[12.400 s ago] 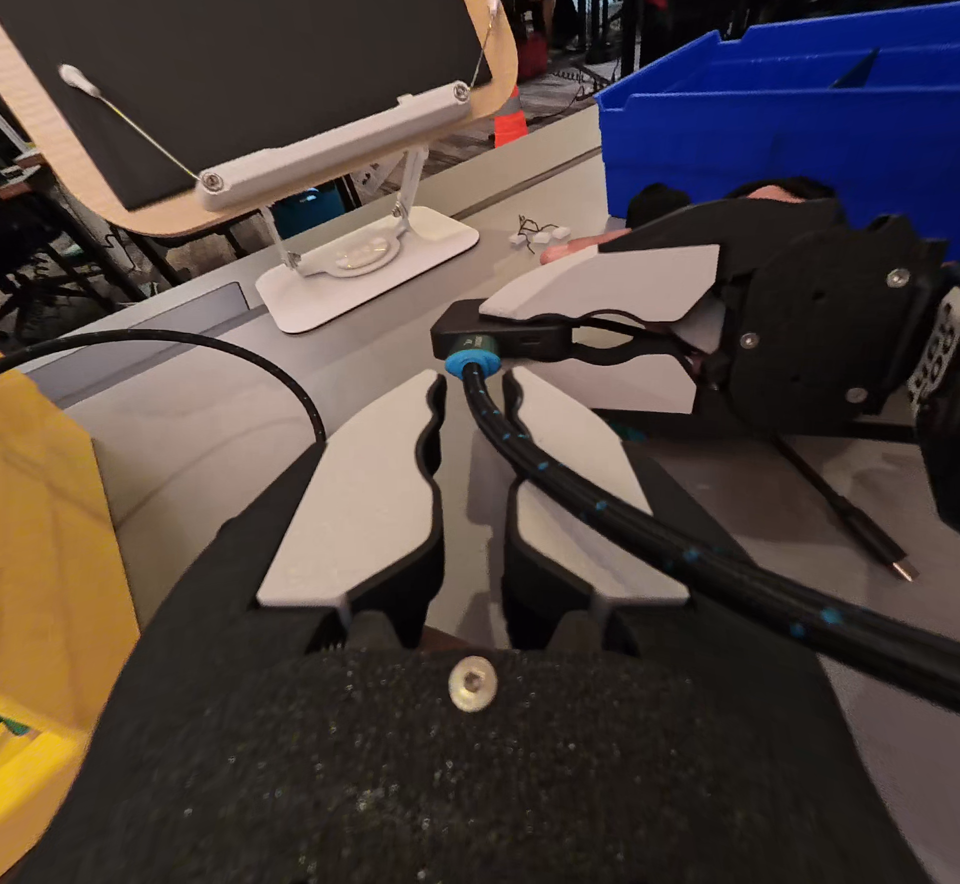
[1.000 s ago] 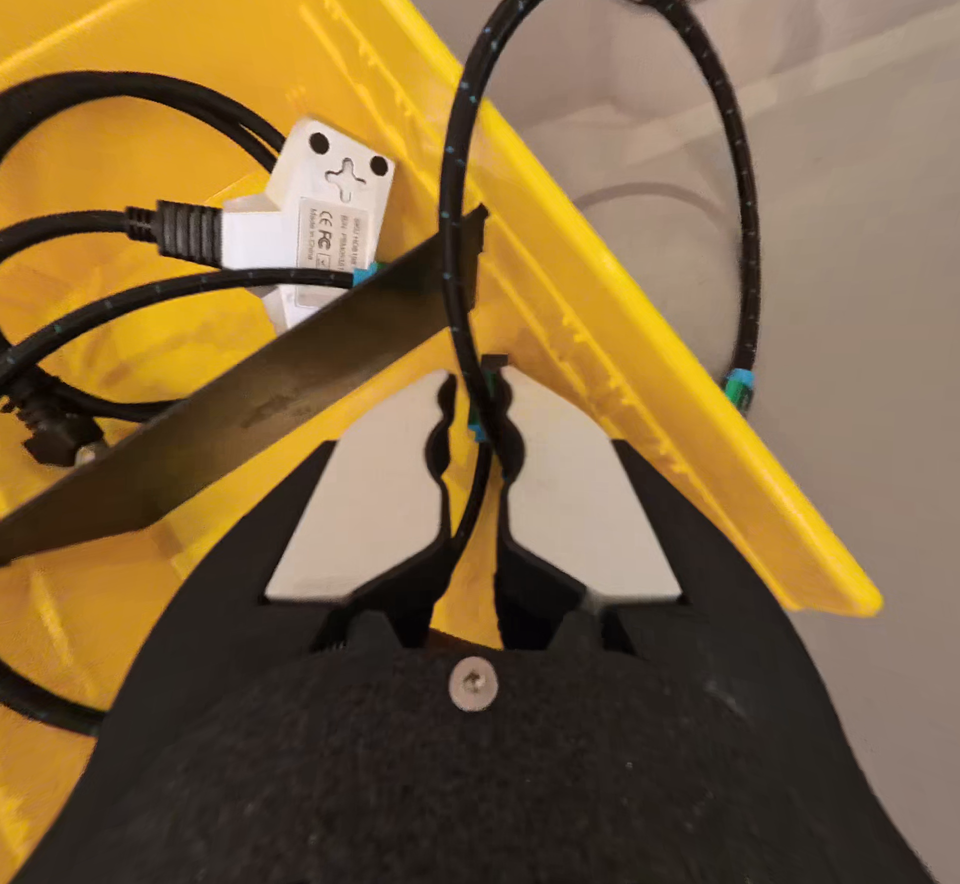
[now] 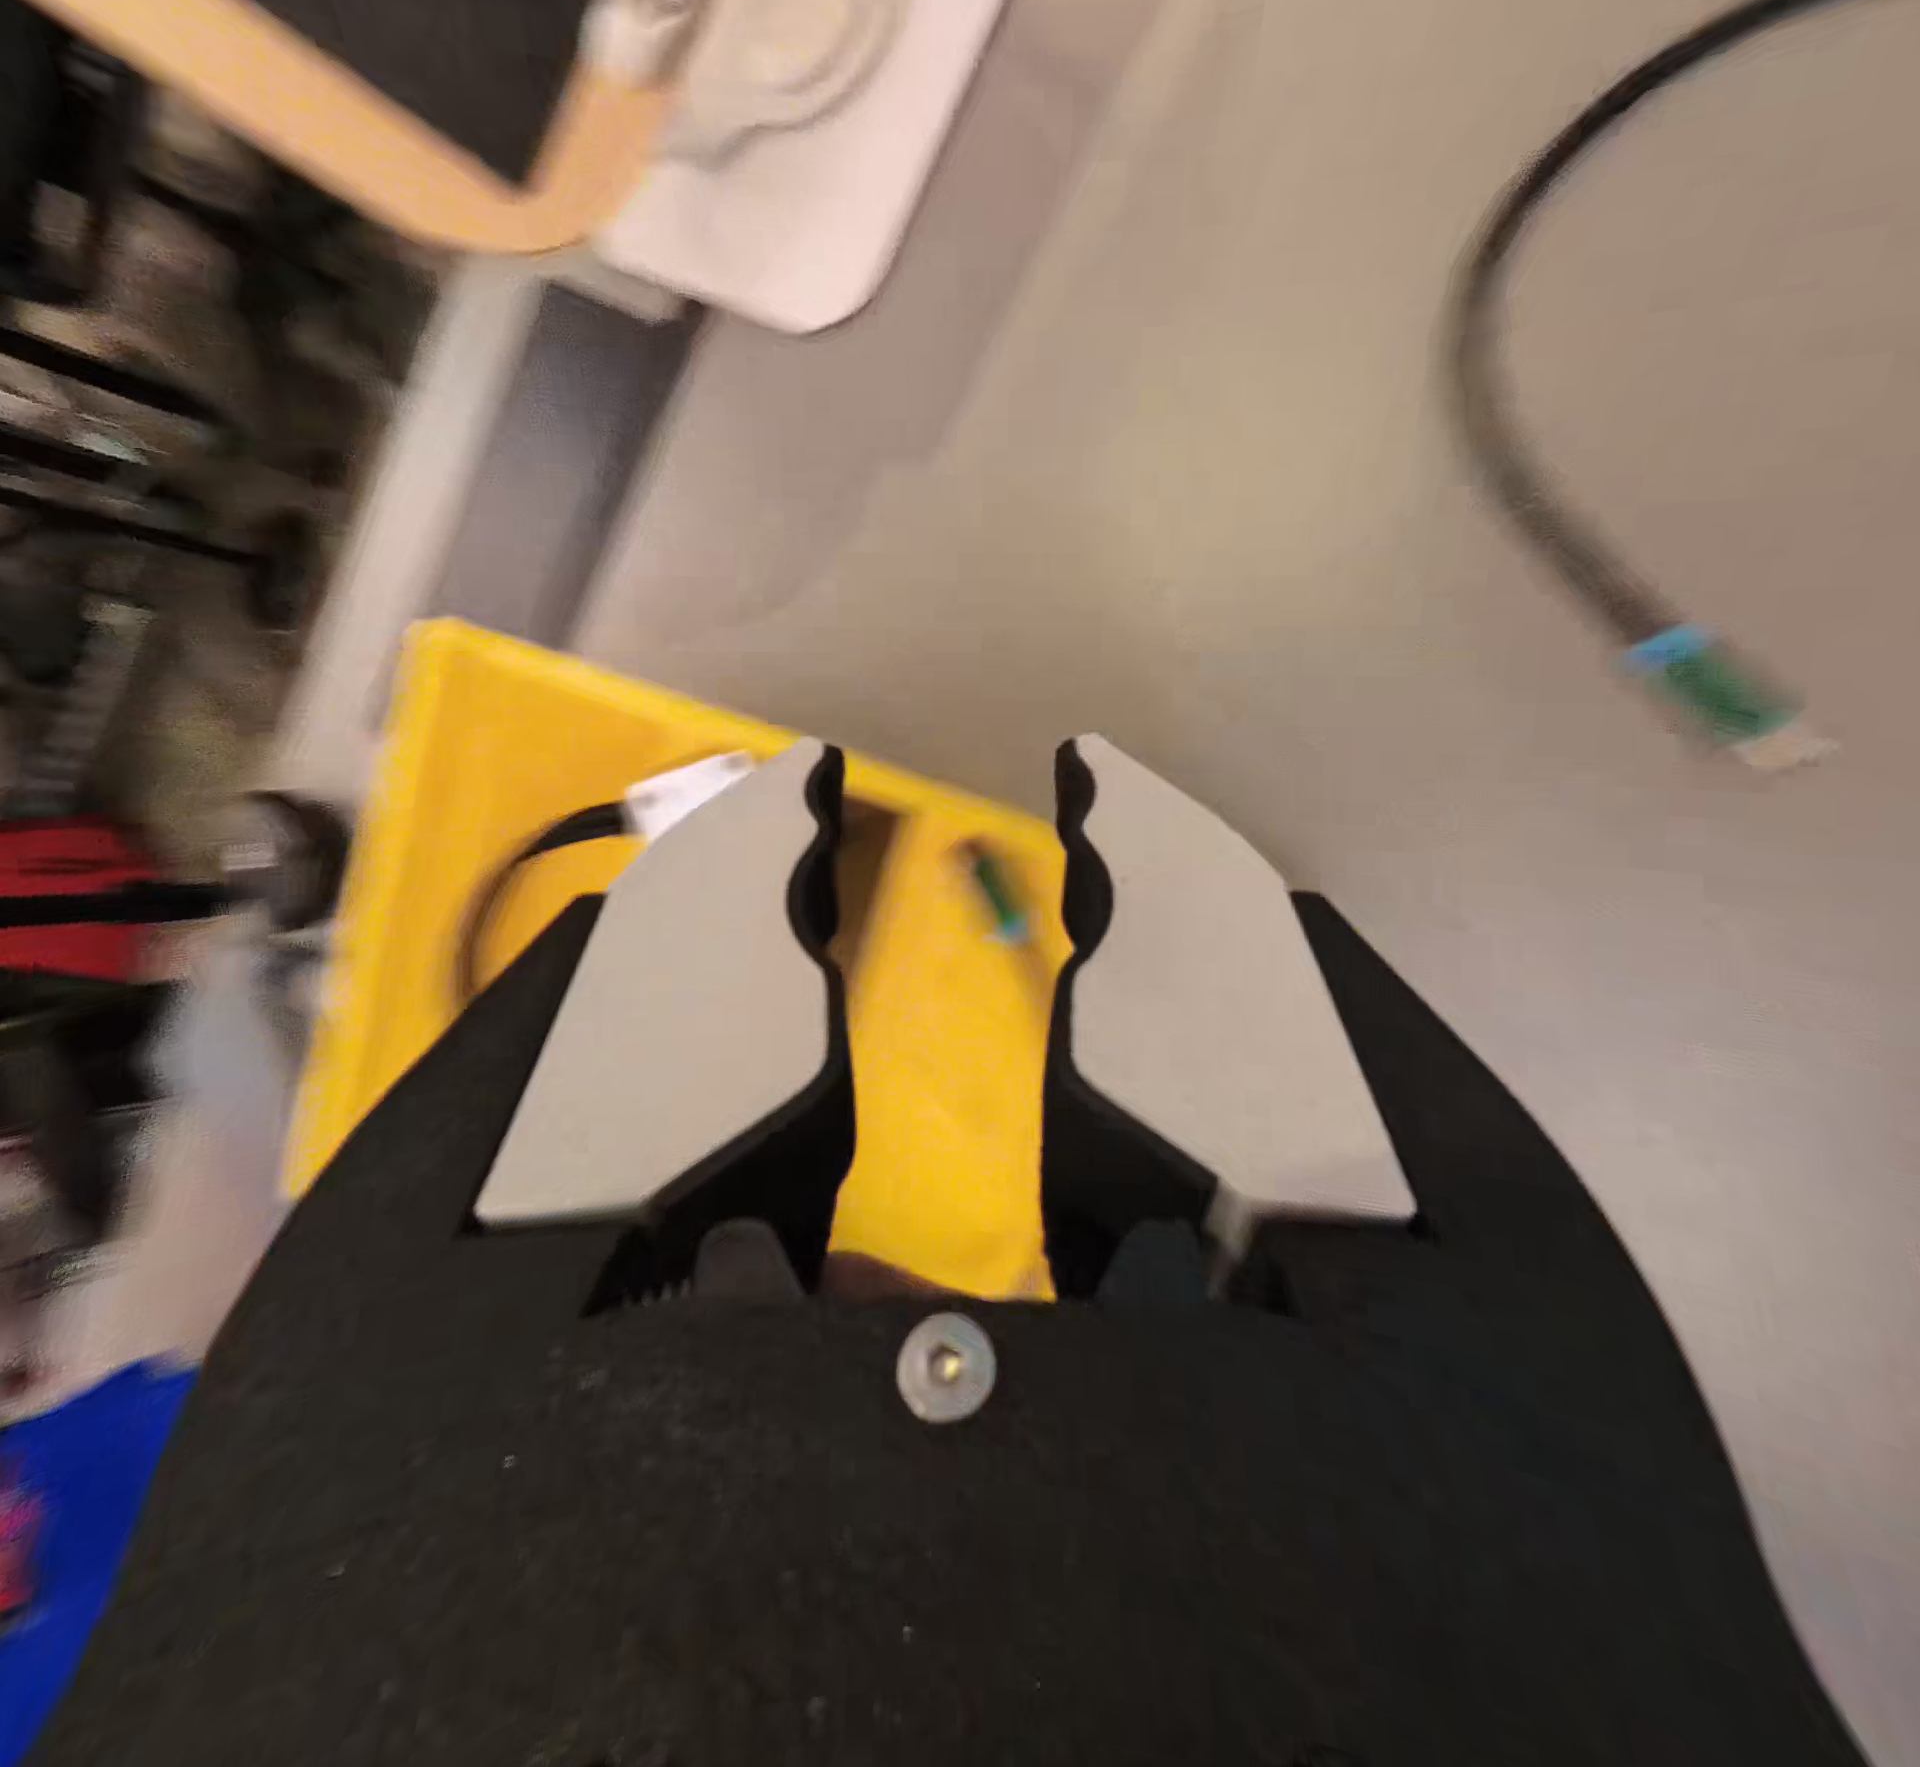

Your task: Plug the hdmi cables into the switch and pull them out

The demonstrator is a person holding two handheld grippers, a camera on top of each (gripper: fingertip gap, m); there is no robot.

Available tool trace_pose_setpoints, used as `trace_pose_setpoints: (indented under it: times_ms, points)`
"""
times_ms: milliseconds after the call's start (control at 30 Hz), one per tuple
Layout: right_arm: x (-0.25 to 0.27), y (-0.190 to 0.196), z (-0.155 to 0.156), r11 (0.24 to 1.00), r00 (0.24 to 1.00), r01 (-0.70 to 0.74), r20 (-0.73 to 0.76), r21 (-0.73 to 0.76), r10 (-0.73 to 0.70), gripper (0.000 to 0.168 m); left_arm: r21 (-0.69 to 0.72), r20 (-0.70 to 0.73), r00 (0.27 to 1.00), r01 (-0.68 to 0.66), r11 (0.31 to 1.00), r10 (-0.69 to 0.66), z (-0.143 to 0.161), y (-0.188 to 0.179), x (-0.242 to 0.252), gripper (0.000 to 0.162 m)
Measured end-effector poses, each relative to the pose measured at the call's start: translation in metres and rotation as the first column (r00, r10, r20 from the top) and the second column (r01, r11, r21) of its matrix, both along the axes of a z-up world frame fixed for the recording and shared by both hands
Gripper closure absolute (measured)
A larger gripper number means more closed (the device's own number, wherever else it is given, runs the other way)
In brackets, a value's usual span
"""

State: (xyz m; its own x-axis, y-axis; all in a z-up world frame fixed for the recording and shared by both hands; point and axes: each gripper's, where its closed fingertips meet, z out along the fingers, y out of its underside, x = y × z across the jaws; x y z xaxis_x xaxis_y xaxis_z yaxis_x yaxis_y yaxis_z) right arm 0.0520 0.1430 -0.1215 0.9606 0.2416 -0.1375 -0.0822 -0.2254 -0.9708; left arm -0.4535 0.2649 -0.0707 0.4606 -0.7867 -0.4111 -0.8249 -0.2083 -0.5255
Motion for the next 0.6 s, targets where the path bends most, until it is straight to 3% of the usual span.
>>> trace_pose_setpoints:
  times_ms: [100,200,433,500,600]
  points:
    - [-0.007,0.001,-0.001,1.000,1.000,-0.025,0.010,-0.006,0.025,0.149,0.091,-0.255,0.966,0.068,0.993,-0.043,0.002,0.068,-0.075,0.133]
    - [-0.014,0.002,-0.007,0.999,0.999,-0.043,0.024,-0.032,0.044,0.149,-0.018,-0.495,0.866,0.061,0.998,-0.062,-0.018,0.115,-0.132,0.133]
    - [-0.024,0.004,-0.015,0.997,0.997,-0.048,0.051,-0.066,0.051,0.148,-0.419,-0.570,0.762,0.052,0.906,-0.307,-0.081,0.123,-0.161,0.127]
    - [-0.024,0.003,-0.015,0.997,0.998,-0.049,0.047,-0.064,0.052,0.148,-0.481,-0.548,0.765,0.045,0.876,-0.340,-0.097,0.117,-0.159,0.129]
    - [-0.022,0.004,-0.015,0.997,0.999,-0.043,0.024,-0.063,0.045,0.148,-0.461,-0.582,0.723,0.084,0.883,-0.372,-0.116,0.119,-0.157,0.137]
